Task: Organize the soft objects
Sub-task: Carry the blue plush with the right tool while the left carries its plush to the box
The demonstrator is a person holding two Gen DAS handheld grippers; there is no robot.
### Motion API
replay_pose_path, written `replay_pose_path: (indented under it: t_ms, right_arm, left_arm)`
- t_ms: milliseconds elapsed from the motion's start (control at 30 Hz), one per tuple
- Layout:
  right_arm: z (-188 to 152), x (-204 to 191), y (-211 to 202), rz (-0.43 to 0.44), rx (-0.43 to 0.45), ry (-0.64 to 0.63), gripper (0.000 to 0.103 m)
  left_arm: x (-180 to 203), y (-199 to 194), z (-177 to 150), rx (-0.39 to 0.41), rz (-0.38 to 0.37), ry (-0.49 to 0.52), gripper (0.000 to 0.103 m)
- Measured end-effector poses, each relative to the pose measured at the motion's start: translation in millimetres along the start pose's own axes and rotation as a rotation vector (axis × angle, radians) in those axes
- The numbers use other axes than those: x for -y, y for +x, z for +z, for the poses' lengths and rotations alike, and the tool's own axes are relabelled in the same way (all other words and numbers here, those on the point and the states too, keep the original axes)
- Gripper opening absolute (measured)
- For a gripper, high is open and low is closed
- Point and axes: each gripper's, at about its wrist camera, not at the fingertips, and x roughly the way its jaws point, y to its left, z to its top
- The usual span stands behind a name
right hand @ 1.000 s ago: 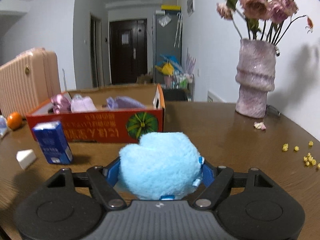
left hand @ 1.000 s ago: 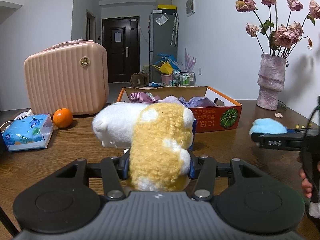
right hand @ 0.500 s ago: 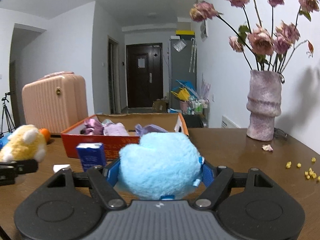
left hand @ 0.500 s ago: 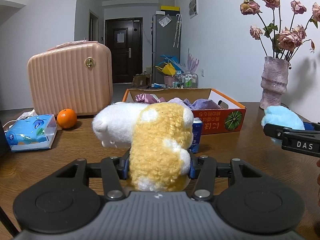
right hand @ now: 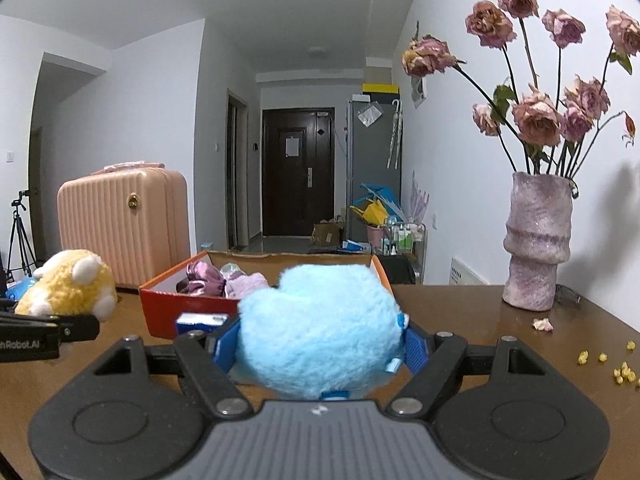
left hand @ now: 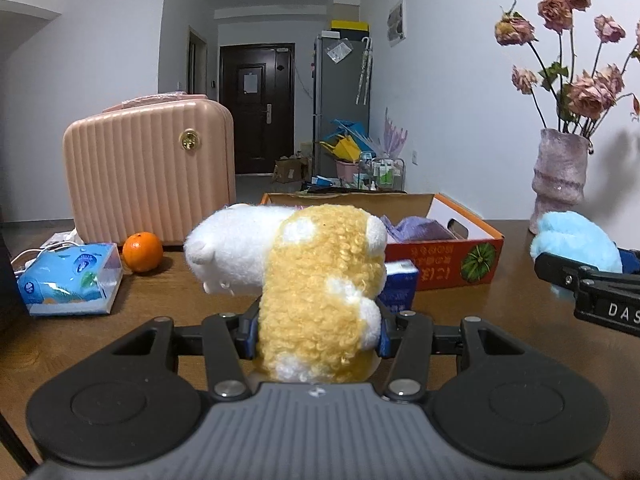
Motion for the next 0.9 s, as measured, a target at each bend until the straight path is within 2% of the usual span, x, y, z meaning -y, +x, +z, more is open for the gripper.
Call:
replay_pose_path:
  t_ms: [300, 900]
  right_arm:
    - [11, -9, 13, 0.007, 0.029, -0.013, 0.077]
    - [36, -6, 57, -0.005, 0.073, 0.010, 0.077]
  left_arm:
    - [-3, 14, 18, 0.039, 0.033, -0.018, 0.051]
    - [-4, 59, 48, 0.070, 0.049, -0.060, 0.051]
